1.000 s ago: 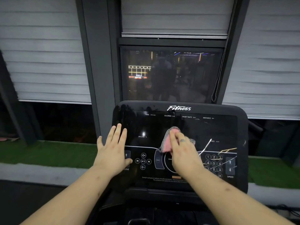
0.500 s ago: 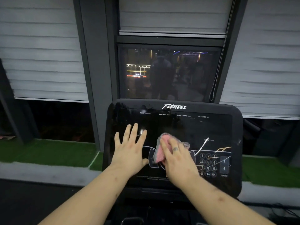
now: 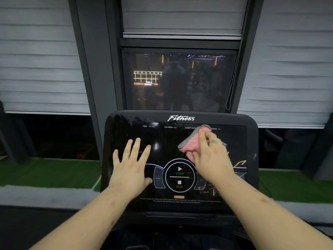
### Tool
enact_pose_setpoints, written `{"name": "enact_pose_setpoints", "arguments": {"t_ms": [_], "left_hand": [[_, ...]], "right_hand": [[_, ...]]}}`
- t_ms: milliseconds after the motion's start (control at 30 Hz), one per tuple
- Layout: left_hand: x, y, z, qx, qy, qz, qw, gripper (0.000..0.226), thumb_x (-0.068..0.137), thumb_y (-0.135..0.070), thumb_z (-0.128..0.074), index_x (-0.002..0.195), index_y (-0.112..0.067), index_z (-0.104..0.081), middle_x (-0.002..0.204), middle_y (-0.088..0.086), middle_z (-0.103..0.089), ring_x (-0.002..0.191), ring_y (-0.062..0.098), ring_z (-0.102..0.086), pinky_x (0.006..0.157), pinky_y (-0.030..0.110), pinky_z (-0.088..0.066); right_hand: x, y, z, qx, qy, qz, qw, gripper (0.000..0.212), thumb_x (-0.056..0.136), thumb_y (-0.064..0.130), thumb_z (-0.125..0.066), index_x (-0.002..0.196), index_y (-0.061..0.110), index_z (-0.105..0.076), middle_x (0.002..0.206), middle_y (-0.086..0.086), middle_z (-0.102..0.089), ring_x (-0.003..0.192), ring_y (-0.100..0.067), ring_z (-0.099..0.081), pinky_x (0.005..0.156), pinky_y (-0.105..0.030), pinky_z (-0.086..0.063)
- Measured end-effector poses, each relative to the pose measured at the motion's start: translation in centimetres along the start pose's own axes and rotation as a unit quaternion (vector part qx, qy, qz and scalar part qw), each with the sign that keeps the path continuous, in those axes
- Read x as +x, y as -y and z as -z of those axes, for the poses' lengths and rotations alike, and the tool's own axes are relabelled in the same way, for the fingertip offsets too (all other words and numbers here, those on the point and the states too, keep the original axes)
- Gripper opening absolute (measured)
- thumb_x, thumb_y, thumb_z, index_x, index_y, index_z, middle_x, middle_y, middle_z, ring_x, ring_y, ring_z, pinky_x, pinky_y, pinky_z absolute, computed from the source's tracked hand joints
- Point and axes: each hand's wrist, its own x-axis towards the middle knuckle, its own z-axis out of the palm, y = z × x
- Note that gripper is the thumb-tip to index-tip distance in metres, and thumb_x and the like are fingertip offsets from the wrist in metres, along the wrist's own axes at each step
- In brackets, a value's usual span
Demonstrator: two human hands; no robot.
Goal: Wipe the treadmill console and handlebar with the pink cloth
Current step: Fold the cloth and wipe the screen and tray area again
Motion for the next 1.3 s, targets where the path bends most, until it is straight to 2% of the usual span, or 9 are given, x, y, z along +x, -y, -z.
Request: {"name": "enact_pose_setpoints", "arguments": {"t_ms": [133, 267, 500, 600, 733, 867, 1067, 1200, 1300], "left_hand": [[-0.1, -0.1, 0.0, -0.013, -0.007, 0.000, 1.000, 0.111, 0.086, -0.068, -0.066, 0.164, -0.033, 0.005, 0.170, 0.009, 0.022, 0.157, 0.031, 0.022, 0.124, 0.064, -0.002], [0.0, -0.4, 0.3, 0.003, 0.002, 0.005, 1.000, 0.111, 0.087, -0.068, -0.065, 0.164, -0.031, 0.006, 0.170, 0.012, 0.022, 0.157, 0.034, 0.021, 0.123, 0.065, 0.000], [0.8, -2.4, 1.7, 0.003, 0.011, 0.020, 1.000, 0.111, 0.087, -0.064, -0.069, 0.163, -0.031, 0.004, 0.171, 0.012, 0.014, 0.158, 0.037, 0.016, 0.124, 0.064, 0.003], [1.0, -2.7, 1.5, 0.001, 0.006, 0.028, 1.000, 0.111, 0.087, -0.063, -0.070, 0.163, -0.030, 0.003, 0.172, 0.012, 0.012, 0.158, 0.037, 0.015, 0.125, 0.065, 0.000], [0.8, -2.6, 1.4, 0.000, 0.011, 0.027, 1.000, 0.111, 0.088, -0.064, -0.068, 0.163, -0.030, 0.005, 0.171, 0.012, 0.014, 0.158, 0.037, 0.015, 0.125, 0.065, -0.003], [0.7, -2.6, 1.4, 0.004, 0.013, 0.022, 1.000, 0.111, 0.088, -0.064, -0.068, 0.163, -0.030, 0.008, 0.171, 0.012, 0.015, 0.157, 0.037, 0.016, 0.125, 0.065, -0.002], [0.9, -2.7, 1.1, -0.001, 0.005, 0.030, 1.000, 0.112, 0.087, -0.064, -0.070, 0.163, -0.032, 0.005, 0.171, 0.011, 0.014, 0.157, 0.037, 0.017, 0.125, 0.065, -0.002], [0.8, -2.4, 0.9, 0.000, 0.003, 0.028, 1.000, 0.112, 0.087, -0.066, -0.069, 0.163, -0.032, 0.006, 0.171, 0.010, 0.016, 0.157, 0.035, 0.018, 0.125, 0.064, -0.002], [0.7, -2.4, 1.0, -0.003, 0.002, 0.026, 1.000, 0.112, 0.087, -0.066, -0.067, 0.163, -0.032, 0.008, 0.171, 0.010, 0.017, 0.157, 0.035, 0.019, 0.125, 0.066, -0.003]], "right_hand": [[-0.7, -2.0, 0.1, 0.018, -0.012, -0.055, 0.998, 0.085, 0.097, 0.049, -0.054, 0.163, 0.011, -0.016, 0.157, -0.017, -0.032, 0.138, -0.034, -0.039, 0.112, -0.048, -0.038], [-0.5, -0.2, 0.1, 0.016, -0.018, -0.087, 0.996, 0.083, 0.097, 0.043, -0.058, 0.162, 0.010, -0.018, 0.154, -0.021, -0.033, 0.132, -0.038, -0.041, 0.109, -0.052, -0.040], [1.1, 4.0, 0.9, -0.009, 0.017, 0.001, 1.000, 0.083, 0.103, 0.048, -0.044, 0.165, 0.013, -0.001, 0.167, -0.015, -0.015, 0.144, -0.033, -0.026, 0.121, -0.045, -0.028], [0.1, 1.4, 1.2, -0.013, 0.030, 0.002, 0.999, 0.085, 0.102, 0.054, -0.044, 0.165, 0.014, -0.003, 0.166, -0.014, -0.018, 0.146, -0.031, -0.028, 0.119, -0.045, -0.032], [-1.4, -3.2, 1.3, -0.013, 0.024, -0.052, 0.998, 0.085, 0.101, 0.056, -0.045, 0.165, 0.012, -0.009, 0.165, -0.016, -0.024, 0.145, -0.031, -0.034, 0.117, -0.045, -0.036], [-1.3, -2.5, 1.1, -0.012, 0.015, -0.080, 0.997, 0.086, 0.101, 0.050, -0.050, 0.164, 0.008, -0.010, 0.162, -0.020, -0.026, 0.140, -0.035, -0.036, 0.117, -0.047, -0.036], [-0.3, 2.7, -0.2, -0.014, 0.019, 0.007, 1.000, 0.085, 0.103, 0.050, -0.046, 0.165, 0.010, -0.003, 0.165, -0.017, -0.017, 0.142, -0.034, -0.028, 0.121, -0.046, -0.028], [-1.5, 1.8, -1.1, -0.009, 0.041, 0.033, 0.999, 0.082, 0.104, 0.053, -0.045, 0.165, 0.019, -0.002, 0.167, -0.012, -0.016, 0.143, -0.032, -0.026, 0.120, -0.045, -0.028], [-3.9, 0.3, -2.4, -0.033, 0.050, 0.066, 0.996, 0.084, 0.100, 0.056, -0.052, 0.165, 0.021, -0.012, 0.162, -0.013, -0.033, 0.137, -0.033, -0.039, 0.114, -0.047, -0.039]]}}
